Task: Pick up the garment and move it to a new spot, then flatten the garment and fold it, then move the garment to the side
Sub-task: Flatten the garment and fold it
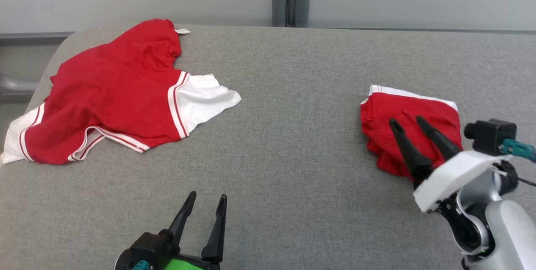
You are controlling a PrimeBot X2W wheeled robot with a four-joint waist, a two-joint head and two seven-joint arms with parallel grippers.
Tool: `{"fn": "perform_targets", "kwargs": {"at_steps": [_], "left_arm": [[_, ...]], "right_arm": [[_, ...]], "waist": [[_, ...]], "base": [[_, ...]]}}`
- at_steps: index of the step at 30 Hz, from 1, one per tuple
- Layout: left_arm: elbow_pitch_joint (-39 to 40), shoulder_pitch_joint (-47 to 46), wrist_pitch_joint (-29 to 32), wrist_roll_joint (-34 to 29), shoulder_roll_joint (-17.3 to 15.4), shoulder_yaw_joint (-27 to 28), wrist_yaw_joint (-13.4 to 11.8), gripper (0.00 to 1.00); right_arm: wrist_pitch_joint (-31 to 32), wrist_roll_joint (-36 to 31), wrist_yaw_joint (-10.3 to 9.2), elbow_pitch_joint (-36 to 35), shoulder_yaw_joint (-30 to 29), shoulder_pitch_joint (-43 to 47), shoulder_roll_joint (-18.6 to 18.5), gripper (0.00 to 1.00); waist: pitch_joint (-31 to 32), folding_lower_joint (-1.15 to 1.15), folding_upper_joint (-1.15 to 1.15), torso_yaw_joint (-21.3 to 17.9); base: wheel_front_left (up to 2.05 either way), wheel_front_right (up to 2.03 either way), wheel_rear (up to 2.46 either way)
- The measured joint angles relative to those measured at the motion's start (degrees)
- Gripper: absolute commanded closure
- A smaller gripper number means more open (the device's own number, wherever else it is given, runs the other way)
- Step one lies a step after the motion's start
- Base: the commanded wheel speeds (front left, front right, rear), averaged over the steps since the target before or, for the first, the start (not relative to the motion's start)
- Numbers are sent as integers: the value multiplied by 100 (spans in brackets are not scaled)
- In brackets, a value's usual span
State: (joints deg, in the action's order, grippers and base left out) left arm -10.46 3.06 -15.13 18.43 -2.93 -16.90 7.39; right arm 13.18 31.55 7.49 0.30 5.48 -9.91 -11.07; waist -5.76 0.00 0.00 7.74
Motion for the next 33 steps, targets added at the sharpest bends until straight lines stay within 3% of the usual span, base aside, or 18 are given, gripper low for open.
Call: {"fn": "perform_targets", "kwargs": {"at_steps": [5, 11, 14, 22, 33], "left_arm": [[132, 194, 0, -83, 2, 320, 0, 0], [120, 416, -1, -143, 7, 637, 0, 0], [20, 441, 0, -187, 9, 721, -2, 0], [-214, 441, 0, -185, 9, 899, -19, 0], [-261, 442, 0, -153, 9, 889, -18, 0]], "right_arm": [[-1308, -832, 0, 10, -269, 623, -372, 0], [-2703, -1768, 4, 861, -426, 1075, -654, 0], [-2799, -1941, 2, 1212, -789, 1260, -544, 0], [-2824, -2326, 4, 948, -1272, 1721, -51, 0], [-2824, -2362, 4, 1025, -1373, 1534, -38, 0]], "waist": [[250, 0, 0, -137], [511, 0, 0, -299], [631, 0, 0, -319], [695, 0, 0, -259], [567, 0, 0, -326]], "base": [[0, 0, 0], [0, 0, 0], [0, 0, 0], [0, 0, 0], [0, 0, 0]]}}
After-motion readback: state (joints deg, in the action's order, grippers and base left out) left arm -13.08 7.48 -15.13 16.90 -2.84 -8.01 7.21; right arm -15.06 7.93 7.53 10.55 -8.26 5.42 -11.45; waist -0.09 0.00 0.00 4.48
